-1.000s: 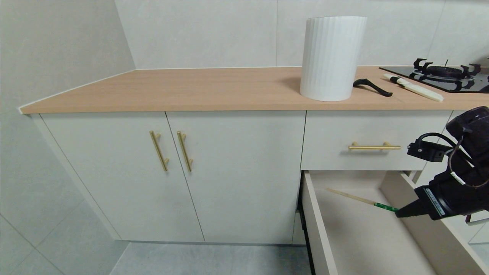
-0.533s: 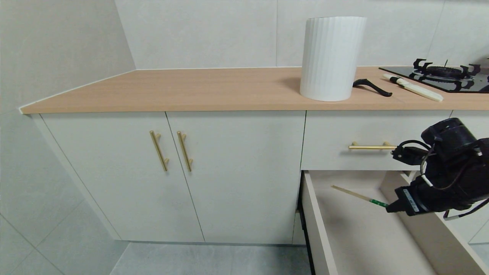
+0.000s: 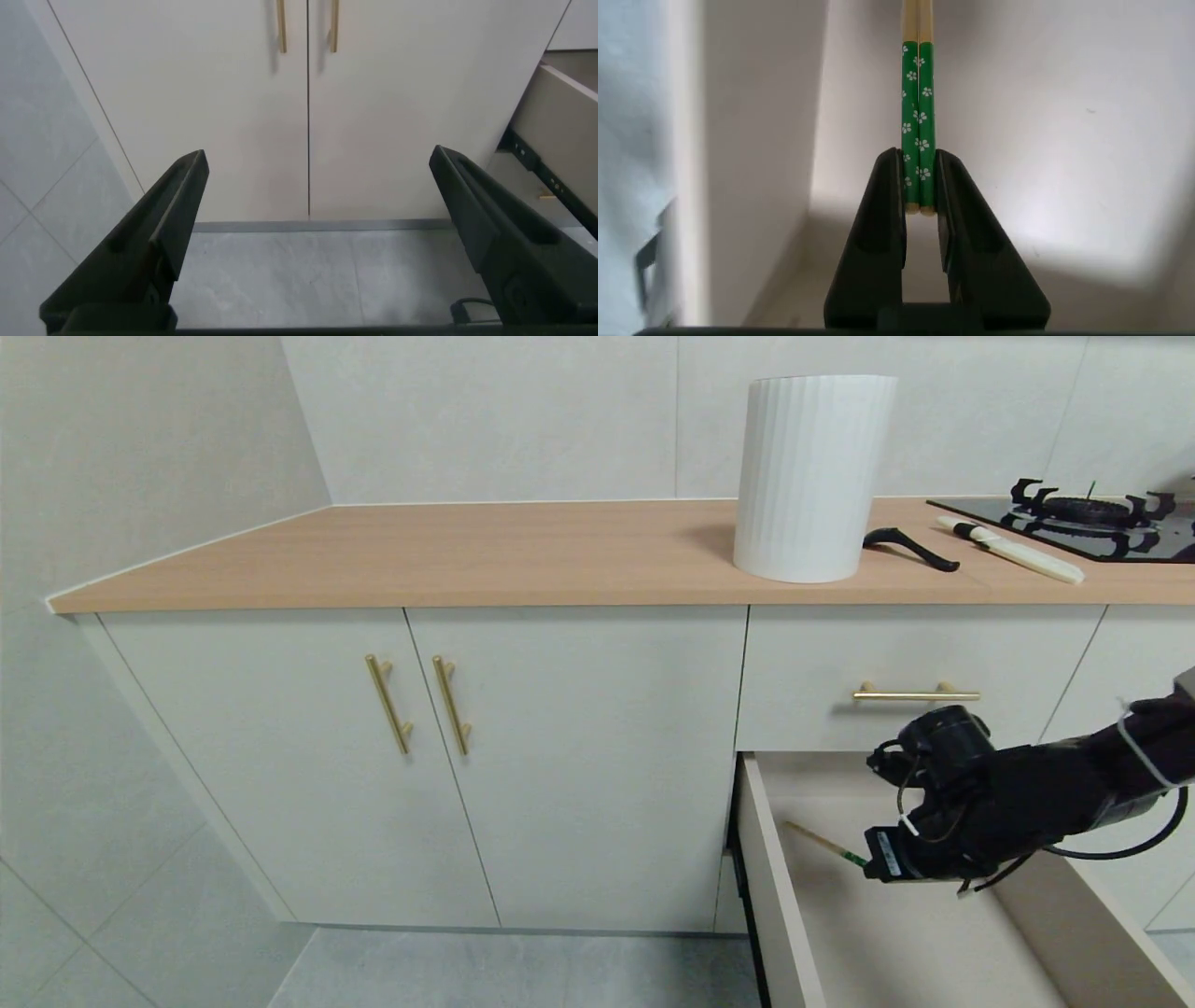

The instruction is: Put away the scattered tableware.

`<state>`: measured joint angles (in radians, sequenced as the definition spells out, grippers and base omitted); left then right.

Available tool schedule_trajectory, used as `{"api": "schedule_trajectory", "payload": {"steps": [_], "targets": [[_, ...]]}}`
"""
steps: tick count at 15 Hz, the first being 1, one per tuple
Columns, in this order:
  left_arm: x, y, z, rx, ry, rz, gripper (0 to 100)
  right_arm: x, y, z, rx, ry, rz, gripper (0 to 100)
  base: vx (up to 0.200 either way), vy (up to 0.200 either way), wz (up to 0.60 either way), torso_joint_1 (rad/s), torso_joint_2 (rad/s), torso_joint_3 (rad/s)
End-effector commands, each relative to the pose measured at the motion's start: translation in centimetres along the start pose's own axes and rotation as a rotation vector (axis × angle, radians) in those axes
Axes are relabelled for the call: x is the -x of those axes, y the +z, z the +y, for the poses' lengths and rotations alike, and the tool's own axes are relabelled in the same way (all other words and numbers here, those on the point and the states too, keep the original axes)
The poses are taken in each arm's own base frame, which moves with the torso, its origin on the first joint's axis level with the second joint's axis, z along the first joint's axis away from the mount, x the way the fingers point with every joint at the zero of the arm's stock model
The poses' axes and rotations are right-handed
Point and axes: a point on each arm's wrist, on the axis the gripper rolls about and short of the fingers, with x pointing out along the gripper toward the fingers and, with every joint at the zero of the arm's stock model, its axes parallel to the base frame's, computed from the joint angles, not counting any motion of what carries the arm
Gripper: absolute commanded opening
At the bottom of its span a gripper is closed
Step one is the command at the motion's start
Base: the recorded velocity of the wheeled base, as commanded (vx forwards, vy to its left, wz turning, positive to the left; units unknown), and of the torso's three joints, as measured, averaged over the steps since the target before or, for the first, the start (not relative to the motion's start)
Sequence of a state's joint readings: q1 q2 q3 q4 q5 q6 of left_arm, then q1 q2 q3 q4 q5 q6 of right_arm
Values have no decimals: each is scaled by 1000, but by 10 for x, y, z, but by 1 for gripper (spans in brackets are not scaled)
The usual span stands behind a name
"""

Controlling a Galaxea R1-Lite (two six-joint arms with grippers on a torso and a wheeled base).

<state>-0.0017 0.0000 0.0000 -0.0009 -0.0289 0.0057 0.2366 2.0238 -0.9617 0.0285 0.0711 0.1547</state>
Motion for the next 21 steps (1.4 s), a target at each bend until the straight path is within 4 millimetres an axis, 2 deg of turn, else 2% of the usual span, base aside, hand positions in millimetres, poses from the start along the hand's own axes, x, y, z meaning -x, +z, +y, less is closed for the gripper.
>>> {"api": "schedule_trajectory", "payload": {"steps": [1, 4, 9, 15, 16, 21], "targets": [[0, 0, 0, 0, 0, -1, 100, -39, -16, -1, -5, -21, 109, 0, 0, 0, 0, 0, 0, 0], [0, 0, 0, 0, 0, 2, 100, -54, -23, 6, 1, -20, 143, 0, 0, 0, 0, 0, 0, 0], [0, 0, 0, 0, 0, 2, 100, -74, -30, 3, 4, -72, 168, 0, 0, 0, 0, 0, 0, 0], [0, 0, 0, 0, 0, 2, 100, -75, -29, 3, -15, -80, 158, 0, 0, 0, 0, 0, 0, 0], [0, 0, 0, 0, 0, -1, 100, -74, -29, 3, -15, -79, 157, 100, 0, 0, 0, 0, 0, 0], [0, 0, 0, 0, 0, 1, 100, -73, -28, 3, -18, -77, 151, 100, 0, 0, 0, 0, 0, 0]]}}
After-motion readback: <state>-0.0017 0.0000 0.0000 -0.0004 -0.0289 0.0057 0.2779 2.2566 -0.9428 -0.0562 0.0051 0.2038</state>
